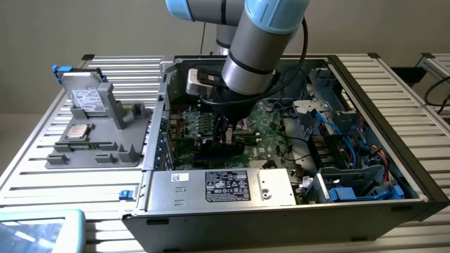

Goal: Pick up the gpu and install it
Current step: 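Insert the gpu into the slot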

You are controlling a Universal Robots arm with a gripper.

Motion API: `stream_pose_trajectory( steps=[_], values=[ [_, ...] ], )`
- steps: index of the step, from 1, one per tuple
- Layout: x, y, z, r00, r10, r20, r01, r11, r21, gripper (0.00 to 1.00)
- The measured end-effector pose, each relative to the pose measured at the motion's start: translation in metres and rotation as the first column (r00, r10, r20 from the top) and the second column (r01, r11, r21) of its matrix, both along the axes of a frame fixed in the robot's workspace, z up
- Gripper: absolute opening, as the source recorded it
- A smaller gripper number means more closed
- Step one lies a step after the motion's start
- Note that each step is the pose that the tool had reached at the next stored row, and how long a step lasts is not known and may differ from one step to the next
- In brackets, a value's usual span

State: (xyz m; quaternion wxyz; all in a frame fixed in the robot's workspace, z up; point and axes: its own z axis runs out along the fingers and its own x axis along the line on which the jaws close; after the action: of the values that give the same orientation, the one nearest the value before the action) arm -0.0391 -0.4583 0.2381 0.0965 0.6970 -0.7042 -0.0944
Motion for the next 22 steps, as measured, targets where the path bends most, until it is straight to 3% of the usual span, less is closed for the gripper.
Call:
stream_pose_trajectory(
  steps=[3,7,22],
  values=[
    [0.0001,-0.0001,0.0,1.0,0.0,-0.0014,0.0,1.0,0.0002,0.27],
    [0.0002,-0.0002,0.0,1.0,0.0,-0.0084,0.0,1.0,0.0001,0.27],
    [0.0001,-0.0003,-0.001,1.0,0.0,-0.009,0.0,1.0,0.0002,0.27]
  ],
)
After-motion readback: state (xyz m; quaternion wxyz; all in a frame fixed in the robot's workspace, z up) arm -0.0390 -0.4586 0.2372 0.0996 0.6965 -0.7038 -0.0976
